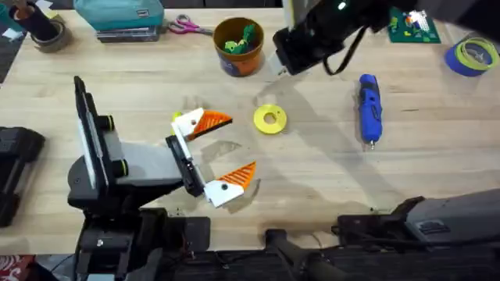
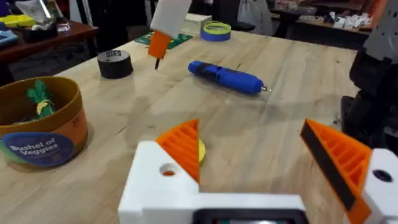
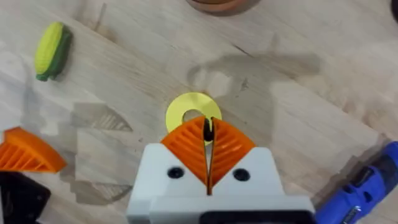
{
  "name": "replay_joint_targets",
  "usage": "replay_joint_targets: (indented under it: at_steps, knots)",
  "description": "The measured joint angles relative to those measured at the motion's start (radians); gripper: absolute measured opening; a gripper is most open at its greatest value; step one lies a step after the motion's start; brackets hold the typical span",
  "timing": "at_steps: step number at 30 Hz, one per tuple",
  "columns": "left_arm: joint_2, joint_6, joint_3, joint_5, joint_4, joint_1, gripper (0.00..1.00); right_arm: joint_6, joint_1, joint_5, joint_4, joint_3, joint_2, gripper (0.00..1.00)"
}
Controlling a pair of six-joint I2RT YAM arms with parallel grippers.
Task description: Pick up the gripper from the table and insert it into the empty holder that is missing its gripper. Then pick up a screw, insert it into the mounting hole, and use the screwdriver to tighten it. Finally, clean up the table by picking up the vegetable and placing it into the bucket.
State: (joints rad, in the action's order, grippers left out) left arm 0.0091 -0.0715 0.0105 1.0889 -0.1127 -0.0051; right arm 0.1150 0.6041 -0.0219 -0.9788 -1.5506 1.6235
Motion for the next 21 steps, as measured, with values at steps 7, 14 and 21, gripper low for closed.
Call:
replay_joint_targets:
  at_steps: [7, 14, 21]
  knots:
    - [0.0, 0.0, 0.0, 0.0, 0.0, 0.0, 0.986, -0.065, 0.0, 0.0, -0.073, -0.09, -0.07, 0.005]
    - [0.0, 0.0, 0.0, 0.0, 0.0, 0.0, 0.986, -0.143, 0.0, 0.0, -0.138, -0.14, -0.126, 0.005]
    - [0.0, 0.0, 0.0, 0.0, 0.0, 0.0, 0.985, -0.191, 0.021, 0.0, -0.226, -0.25, -0.115, 0.005]
